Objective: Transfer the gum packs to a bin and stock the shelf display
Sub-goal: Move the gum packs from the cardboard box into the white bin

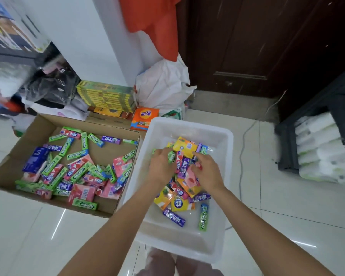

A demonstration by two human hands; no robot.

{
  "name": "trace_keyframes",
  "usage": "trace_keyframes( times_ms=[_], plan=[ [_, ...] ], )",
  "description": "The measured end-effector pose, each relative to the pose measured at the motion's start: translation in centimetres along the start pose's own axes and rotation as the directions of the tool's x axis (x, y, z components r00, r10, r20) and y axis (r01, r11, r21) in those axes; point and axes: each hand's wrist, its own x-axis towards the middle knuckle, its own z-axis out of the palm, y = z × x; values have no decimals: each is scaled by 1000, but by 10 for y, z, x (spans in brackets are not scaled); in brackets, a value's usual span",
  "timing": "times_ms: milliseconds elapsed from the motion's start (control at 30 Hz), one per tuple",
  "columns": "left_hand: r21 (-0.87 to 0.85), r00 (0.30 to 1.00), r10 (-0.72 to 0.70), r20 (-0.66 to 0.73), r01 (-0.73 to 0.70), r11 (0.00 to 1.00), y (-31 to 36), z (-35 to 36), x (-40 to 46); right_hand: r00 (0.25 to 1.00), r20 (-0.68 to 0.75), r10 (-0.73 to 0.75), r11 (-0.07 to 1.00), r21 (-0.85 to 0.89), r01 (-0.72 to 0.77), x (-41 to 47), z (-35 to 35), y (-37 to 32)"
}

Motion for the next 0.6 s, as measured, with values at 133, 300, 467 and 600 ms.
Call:
trace_keyframes(
  times_ms=[133,300,467,600],
  plan=[
    [-59,987,109,-117,-117,991,-18,-31,-22,994,-2,-108,991,74,108,-2,8,-32],
    [-42,963,49,-264,-62,997,-69,-86,-41,981,55,-187,975,135,179,-1,40,-93],
    [-83,952,-119,-282,100,992,-148,-141,-44,954,142,-266,960,131,248,-1,100,-152],
    [-28,958,-188,-217,187,982,-218,-176,-34,942,200,-270,963,46,266,7,160,-186]
  ],
)
